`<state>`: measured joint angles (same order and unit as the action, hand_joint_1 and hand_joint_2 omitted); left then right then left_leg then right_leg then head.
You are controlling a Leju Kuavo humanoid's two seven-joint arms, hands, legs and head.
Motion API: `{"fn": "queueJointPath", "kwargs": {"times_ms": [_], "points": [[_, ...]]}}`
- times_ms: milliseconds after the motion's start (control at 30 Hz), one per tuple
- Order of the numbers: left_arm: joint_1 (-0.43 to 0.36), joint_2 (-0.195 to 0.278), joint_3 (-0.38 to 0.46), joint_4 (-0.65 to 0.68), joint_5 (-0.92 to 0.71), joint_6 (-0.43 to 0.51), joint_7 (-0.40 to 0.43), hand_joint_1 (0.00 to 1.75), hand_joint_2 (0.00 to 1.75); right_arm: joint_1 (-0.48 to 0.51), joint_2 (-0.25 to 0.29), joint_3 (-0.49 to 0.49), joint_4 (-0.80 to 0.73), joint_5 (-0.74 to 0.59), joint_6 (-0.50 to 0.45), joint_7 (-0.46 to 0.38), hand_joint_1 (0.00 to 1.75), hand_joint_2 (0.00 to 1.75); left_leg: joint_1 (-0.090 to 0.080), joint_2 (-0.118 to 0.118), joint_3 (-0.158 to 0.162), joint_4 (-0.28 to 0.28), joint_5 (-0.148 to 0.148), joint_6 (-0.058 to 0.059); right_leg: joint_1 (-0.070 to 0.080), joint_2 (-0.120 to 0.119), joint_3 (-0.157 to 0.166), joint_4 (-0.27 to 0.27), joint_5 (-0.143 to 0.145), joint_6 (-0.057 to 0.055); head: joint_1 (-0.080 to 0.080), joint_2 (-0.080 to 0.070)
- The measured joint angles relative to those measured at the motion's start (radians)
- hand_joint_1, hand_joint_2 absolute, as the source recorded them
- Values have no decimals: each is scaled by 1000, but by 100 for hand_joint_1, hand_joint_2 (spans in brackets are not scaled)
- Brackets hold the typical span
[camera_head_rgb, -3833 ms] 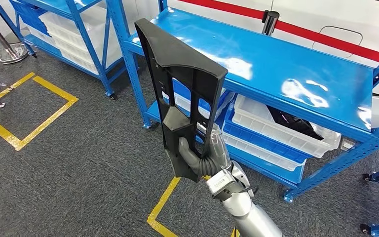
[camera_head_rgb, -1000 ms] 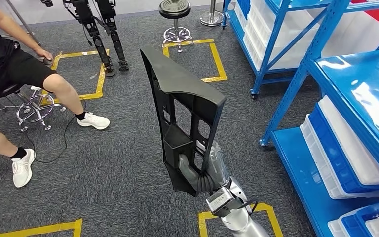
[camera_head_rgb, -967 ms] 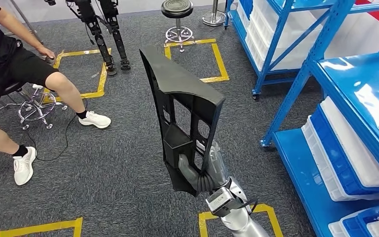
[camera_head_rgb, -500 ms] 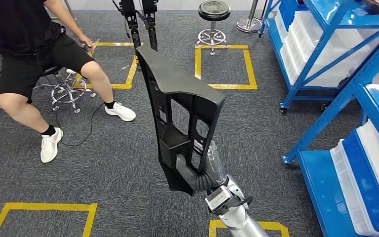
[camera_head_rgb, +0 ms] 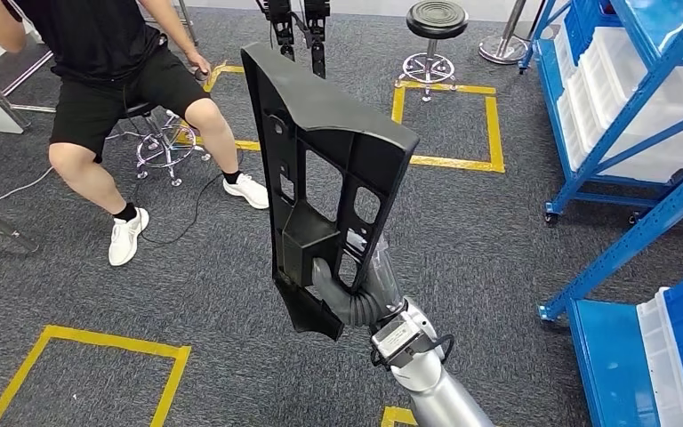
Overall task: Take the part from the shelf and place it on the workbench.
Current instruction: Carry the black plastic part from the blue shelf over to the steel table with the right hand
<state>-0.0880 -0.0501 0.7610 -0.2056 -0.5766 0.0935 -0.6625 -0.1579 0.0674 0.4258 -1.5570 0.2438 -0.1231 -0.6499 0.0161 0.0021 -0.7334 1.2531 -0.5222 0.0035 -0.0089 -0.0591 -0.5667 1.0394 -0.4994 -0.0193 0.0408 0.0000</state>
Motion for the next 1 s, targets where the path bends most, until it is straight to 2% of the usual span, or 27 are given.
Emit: {"fn": "queueJointPath", "kwargs": {"times_ms": [33,67,133,167,200,233,300,367,433,467,500,567,600,633,667,733,767,800,867,900,933,967,1000], "points": [[0,1,0,0,0,0,0,0,175,-2,1,0,-1,0,0,1,175,175,-4,12,33,-64,35,8,2,-10,3,0,-2,-1,0,0],[-2,3,0,0,0,0,0,0,175,-4,3,0,-3,0,0,2,175,175,-11,34,67,-130,60,17,6,-20,7,0,-5,-1,0,0],[-7,7,1,-1,0,0,0,0,175,-9,5,0,-6,-1,0,2,175,175,-26,64,104,-206,79,30,9,-38,11,-3,-10,3,0,0],[-9,9,1,-1,0,0,1,0,175,-10,6,0,-6,-1,0,2,175,175,-31,65,107,-215,76,34,10,-48,13,-5,-12,6,0,0],[-9,11,2,-1,0,0,1,0,175,-11,7,0,-7,-2,0,2,175,175,-33,54,108,-221,78,38,10,-58,16,-8,-13,8,0,0],[-9,12,3,-1,0,0,1,0,175,-12,8,0,-8,-2,0,3,175,175,-31,41,115,-231,83,41,11,-58,18,-7,-16,12,1,0],[-10,12,4,-1,0,0,1,0,175,-14,10,0,-11,-2,1,3,175,175,-23,18,132,-254,95,47,11,-17,5,33,-36,15,2,0],[-14,10,4,-2,0,-1,1,0,175,-13,8,-1,-12,-2,1,3,175,175,-18,-7,140,-264,100,51,7,36,-53,148,-79,11,3,0],[-16,9,4,-1,0,-1,2,0,175,-10,3,-1,-12,-3,1,4,175,175,-16,-36,140,-264,100,51,3,52,-117,255,-109,15,4,0],[-15,8,4,-1,0,-1,2,0,175,-9,2,-1,-12,-3,1,5,175,175,-15,-52,141,-263,99,49,0,53,-129,262,-102,22,4,0],[-13,7,5,-1,0,-1,2,0,175,-9,0,-1,-12,-3,1,5,175,175,-13,-67,142,-262,98,47,-4,55,-123,234,-81,33,4,0],[-12,5,6,-1,3,2,0,0,175,-13,0,-1,-12,-3,7,5,175,175,-9,-96,140,-253,93,37,-16,80,-71,103,-18,57,5,0],[-13,4,8,-2,6,6,-1,0,175,-16,1,0,-12,-2,12,6,175,175,-9,-109,137,-245,88,29,-21,93,-47,49,5,60,5,0],[-13,4,11,-2,10,12,-3,0,175,-21,2,0,-12,-2,19,8,175,175,-8,-119,132,-238,83,22,-23,104,-32,15,18,58,4,0],[-12,3,15,-2,15,16,-5,0,175,-26,5,1,-12,-1,25,11,175,175,-7,-127,127,-234,81,15,-22,106,-27,6,22,50,5,0],[-7,2,23,-2,22,21,-13,0,175,-41,12,2,-12,-1,37,18,175,175,-1,-136,122,-232,80,5,-19,90,-24,5,25,32,4,0],[-5,1,26,-2,25,21,-17,0,175,-49,15,3,-12,-1,42,21,175,175,0,-122,119,-223,75,0,-19,82,-22,3,26,26,4,0],[-4,1,29,-2,28,21,-20,0,175,-56,18,4,-12,0,45,23,175,175,0,-96,107,-199,61,-4,-21,73,-20,2,26,20,2,0],[-6,0,35,-2,35,18,-25,0,175,-62,21,4,-13,0,47,25,175,175,-1,-34,56,-98,11,-11,-17,53,-15,0,22,11,-1,0],[-8,-1,38,-2,37,16,-27,0,175,-63,21,4,-13,0,47,26,175,175,0,-17,20,-32,-16,-13,-14,41,-14,1,19,7,-2,0],[-9,-2,41,-2,38,15,-29,0,175,-63,21,3,-14,0,47,28,175,175,1,-9,-9,19,-31,-14,-11,29,-14,1,17,4,-2,0],[-10,-4,43,-2,39,13,-31,0,175,-64,20,3,-16,1,48,30,175,175,1,-6,-24,42,-30,-13,-8,16,-13,1,15,2,-2,0],[-11,-5,45,-2,38,13,-32,0,175,-65,20,3,-18,2,48,33,175,175,1,-4,-20,26,-11,-10,-6,5,-11,1,13,0,-2,0]]}}
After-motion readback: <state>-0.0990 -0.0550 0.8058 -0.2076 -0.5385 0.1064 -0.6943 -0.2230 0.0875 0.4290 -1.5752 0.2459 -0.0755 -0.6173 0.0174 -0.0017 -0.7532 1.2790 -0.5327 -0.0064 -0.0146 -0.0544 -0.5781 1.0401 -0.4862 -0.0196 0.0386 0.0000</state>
